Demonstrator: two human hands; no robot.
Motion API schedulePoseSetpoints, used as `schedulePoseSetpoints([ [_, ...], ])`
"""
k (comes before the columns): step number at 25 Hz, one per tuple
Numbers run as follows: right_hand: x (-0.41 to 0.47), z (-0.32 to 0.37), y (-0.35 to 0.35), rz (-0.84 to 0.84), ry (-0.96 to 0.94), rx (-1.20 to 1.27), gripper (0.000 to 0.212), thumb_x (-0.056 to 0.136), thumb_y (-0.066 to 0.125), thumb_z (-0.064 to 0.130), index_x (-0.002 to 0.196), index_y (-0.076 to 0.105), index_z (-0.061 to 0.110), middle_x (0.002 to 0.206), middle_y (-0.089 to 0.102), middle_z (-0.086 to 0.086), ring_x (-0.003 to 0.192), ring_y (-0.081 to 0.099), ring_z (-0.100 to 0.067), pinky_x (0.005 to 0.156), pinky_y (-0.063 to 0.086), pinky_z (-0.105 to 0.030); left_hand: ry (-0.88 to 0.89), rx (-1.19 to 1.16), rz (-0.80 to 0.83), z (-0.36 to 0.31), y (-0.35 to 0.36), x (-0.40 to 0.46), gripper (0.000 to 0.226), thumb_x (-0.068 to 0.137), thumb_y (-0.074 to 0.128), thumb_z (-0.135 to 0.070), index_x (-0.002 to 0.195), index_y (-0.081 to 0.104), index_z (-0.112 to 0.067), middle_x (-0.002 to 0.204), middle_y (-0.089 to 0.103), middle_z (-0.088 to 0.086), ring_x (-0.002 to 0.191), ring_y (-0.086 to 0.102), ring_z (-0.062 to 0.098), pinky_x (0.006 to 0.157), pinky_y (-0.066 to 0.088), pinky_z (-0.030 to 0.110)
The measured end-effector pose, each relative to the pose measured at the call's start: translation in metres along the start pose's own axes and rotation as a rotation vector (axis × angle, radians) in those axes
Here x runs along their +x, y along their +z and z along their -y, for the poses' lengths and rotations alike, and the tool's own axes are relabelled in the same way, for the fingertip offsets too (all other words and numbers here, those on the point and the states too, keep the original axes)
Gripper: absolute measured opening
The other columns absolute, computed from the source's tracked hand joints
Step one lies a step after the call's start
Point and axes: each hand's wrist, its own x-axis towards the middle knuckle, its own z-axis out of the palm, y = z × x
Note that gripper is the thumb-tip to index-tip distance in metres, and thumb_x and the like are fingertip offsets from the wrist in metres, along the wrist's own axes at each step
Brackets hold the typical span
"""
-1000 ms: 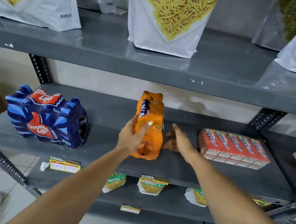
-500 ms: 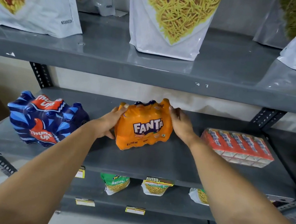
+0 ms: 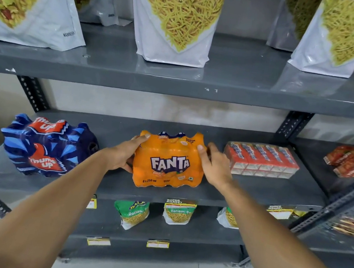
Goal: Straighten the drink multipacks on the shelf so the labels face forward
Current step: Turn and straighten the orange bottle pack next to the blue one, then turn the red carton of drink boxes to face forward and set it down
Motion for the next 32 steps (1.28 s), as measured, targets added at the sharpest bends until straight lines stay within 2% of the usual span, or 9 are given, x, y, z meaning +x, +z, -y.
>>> schedulePoseSetpoints([
  [11, 0.007, -0.014, -0.013, 0.105, 0.012, 0.185, 0.07, 0.074, 0.032, 0.089, 0.09, 0.055, 0.025, 0.081, 0.064, 0.014, 0.073, 0.063, -0.005, 0.066, 0.055, -0.028, -0.036, 0.035, -0.186, -0.023, 0.013, -0.006, 0.057, 0.092, 0.051, -0.049, 0.137, 0.041, -0.015, 0.137, 0.045, 0.014, 0.131, 0.04, 0.04, 0.103, 0.031, 0.064],
  [15, 0.031, -0.073, -0.056, 0.019, 0.05, 0.128, 0.067, 0.089, 0.039, 0.07, 0.071, 0.068, 0.013, 0.072, 0.073, -0.004, 0.071, 0.069, -0.024, 0.066, 0.051, -0.036, 0.169, 0.479, -0.522, -0.068, 0.037, 0.008, 0.022, 0.089, 0.053, -0.029, 0.093, 0.058, -0.008, 0.099, 0.058, 0.014, 0.081, 0.056, 0.024, 0.066, 0.043, 0.036],
  [18, 0.051, -0.142, -0.097, 0.027, 0.18, -0.153, 0.043, 0.096, 0.048, 0.05, 0.111, 0.07, 0.017, 0.116, 0.07, -0.013, 0.108, 0.063, -0.033, 0.083, 0.048, -0.035, 0.228, 0.885, -0.436, -0.096, 0.097, 0.034, 0.062, 0.091, 0.038, -0.059, 0.112, 0.06, -0.005, 0.106, 0.064, 0.017, 0.097, 0.06, 0.031, 0.079, 0.047, 0.037],
  [20, 0.054, -0.182, -0.117, 0.17, 0.342, -0.336, 0.056, 0.095, 0.046, 0.052, 0.139, 0.05, 0.018, 0.149, 0.045, -0.014, 0.135, 0.042, -0.034, 0.108, 0.036, -0.045, 0.165, 1.063, -0.316, -0.104, 0.145, 0.056, 0.082, 0.087, 0.024, -0.072, 0.132, 0.052, -0.01, 0.134, 0.056, 0.019, 0.121, 0.052, 0.035, 0.103, 0.038, 0.049],
  [24, 0.056, -0.229, -0.139, 0.126, 0.569, -0.184, 0.067, 0.095, 0.047, 0.053, 0.146, 0.034, 0.012, 0.15, 0.04, -0.016, 0.136, 0.041, -0.036, 0.112, 0.032, -0.049, 0.21, 1.404, -0.349, -0.11, 0.233, 0.084, 0.077, 0.089, 0.018, -0.07, 0.119, 0.062, -0.014, 0.131, 0.06, 0.012, 0.129, 0.046, 0.032, 0.112, 0.0, 0.065],
  [26, 0.056, -0.237, -0.147, 0.105, 0.672, 0.121, 0.056, 0.093, 0.057, 0.047, 0.134, 0.048, 0.01, 0.135, 0.058, -0.016, 0.12, 0.057, -0.034, 0.106, 0.041, -0.044, 0.168, 1.348, -0.264, -0.101, 0.264, 0.102, 0.068, 0.093, 0.021, -0.063, 0.112, 0.065, -0.015, 0.125, 0.064, 0.011, 0.126, 0.05, 0.03, 0.112, -0.004, 0.063],
  [28, 0.055, -0.245, -0.152, 0.1, 0.698, 0.32, 0.033, 0.088, 0.068, 0.04, 0.11, 0.063, 0.015, 0.117, 0.071, -0.013, 0.101, 0.068, -0.028, 0.1, 0.049, -0.042, 0.099, 0.978, -0.138, -0.089, 0.284, 0.118, 0.063, 0.094, 0.03, -0.06, 0.118, 0.064, -0.013, 0.128, 0.062, 0.013, 0.119, 0.055, 0.03, 0.111, 0.025, 0.049],
  [30, 0.052, -0.247, -0.151, 0.048, 0.661, 0.344, 0.029, 0.084, 0.075, 0.036, 0.102, 0.066, 0.015, 0.109, 0.074, -0.012, 0.094, 0.07, -0.026, 0.092, 0.052, -0.039, 0.1, 0.554, -0.09, -0.079, 0.292, 0.125, 0.054, 0.095, 0.043, -0.053, 0.114, 0.066, -0.009, 0.119, 0.068, 0.014, 0.096, 0.065, 0.025, 0.081, 0.048, 0.032],
  [32, 0.048, -0.25, -0.149, -0.03, 0.6, 0.267, 0.039, 0.081, 0.077, 0.038, 0.107, 0.068, 0.01, 0.106, 0.074, -0.01, 0.096, 0.069, -0.026, 0.09, 0.053, -0.039, 0.166, 0.319, -0.14, -0.071, 0.296, 0.128, 0.036, 0.093, 0.054, -0.044, 0.098, 0.068, -0.011, 0.109, 0.072, 0.012, 0.072, 0.065, 0.014, 0.06, 0.045, 0.024],
])
